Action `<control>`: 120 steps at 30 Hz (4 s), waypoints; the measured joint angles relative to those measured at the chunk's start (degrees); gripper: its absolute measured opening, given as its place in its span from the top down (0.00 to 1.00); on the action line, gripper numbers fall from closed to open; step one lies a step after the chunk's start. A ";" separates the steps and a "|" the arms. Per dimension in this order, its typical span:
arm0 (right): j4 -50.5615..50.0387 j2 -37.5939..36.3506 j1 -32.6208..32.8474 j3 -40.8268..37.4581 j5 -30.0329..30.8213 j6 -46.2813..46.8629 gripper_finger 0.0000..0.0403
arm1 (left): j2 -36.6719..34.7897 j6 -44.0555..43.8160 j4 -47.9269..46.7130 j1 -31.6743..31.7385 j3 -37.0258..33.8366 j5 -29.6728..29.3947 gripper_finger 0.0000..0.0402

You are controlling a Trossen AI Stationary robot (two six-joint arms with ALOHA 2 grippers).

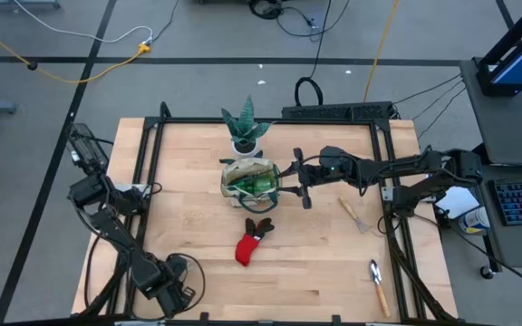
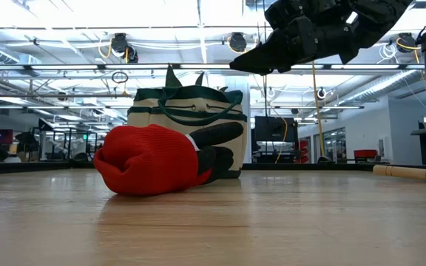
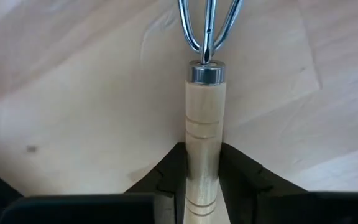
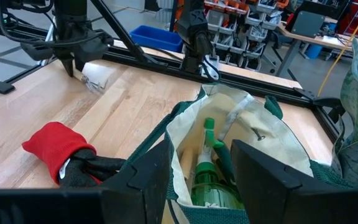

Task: Pick & Place Garden tools in Gardening bag
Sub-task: Put the left brown hand rake into the gardening bag

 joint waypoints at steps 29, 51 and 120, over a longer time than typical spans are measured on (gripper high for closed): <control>-0.02 0.00 -0.01 0.00 -0.01 13.38 0.60 | 0.28 37.85 -28.56 16.65 14.34 -30.41 0.82; 0.00 0.00 0.00 0.00 -0.02 22.71 0.60 | 0.15 69.56 -27.58 30.12 16.21 -59.57 0.81; 19.66 0.02 2.54 -0.02 18.10 19.04 0.60 | 0.07 100.53 6.39 42.95 23.88 -73.83 0.80</control>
